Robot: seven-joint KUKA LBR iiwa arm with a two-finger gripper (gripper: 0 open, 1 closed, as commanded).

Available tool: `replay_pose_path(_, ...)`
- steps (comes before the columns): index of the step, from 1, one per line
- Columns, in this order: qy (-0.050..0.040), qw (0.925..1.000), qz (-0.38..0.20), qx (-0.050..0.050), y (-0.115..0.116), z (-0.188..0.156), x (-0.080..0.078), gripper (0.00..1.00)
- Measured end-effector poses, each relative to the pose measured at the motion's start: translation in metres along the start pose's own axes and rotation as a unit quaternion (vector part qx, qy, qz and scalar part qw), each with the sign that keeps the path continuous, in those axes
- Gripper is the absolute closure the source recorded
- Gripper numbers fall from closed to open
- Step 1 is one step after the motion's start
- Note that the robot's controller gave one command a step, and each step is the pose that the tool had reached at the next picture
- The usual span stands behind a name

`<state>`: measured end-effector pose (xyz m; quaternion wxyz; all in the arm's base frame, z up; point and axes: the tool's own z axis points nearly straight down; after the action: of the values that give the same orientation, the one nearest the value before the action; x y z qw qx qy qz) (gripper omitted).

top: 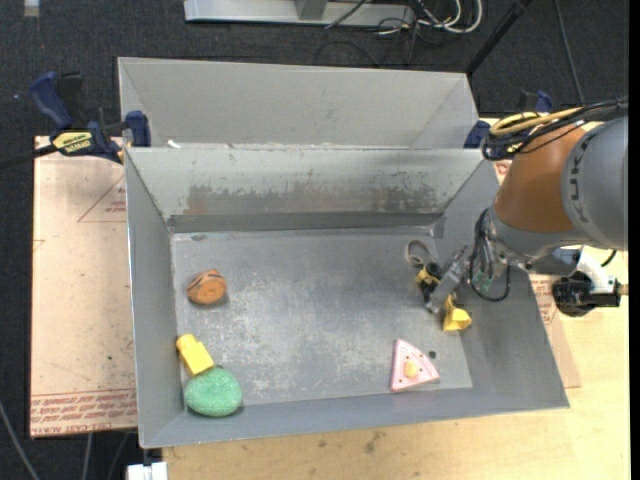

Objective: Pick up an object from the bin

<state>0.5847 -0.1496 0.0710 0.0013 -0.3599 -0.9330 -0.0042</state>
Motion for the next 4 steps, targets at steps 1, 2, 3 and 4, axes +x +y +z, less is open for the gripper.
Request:
replay_pose_path(1, -0.0001, 1.0, 0.0, 0.0, 0.0, 0.0, 0.0, 1.0)
replay_pose_path(2, -0.0006, 1.0, 0.0, 0.0, 0.0, -0.001, 0.0, 1.0)
replay_pose_path(3, -0.0003, 1.0, -0.001, 0.002, -0.001, -0.007, 0.001, 1.0)
replay_pose_path(4, -0.0003, 1.0, 0.0, 0.004, -0.002, -0.024, 0.001, 1.0)
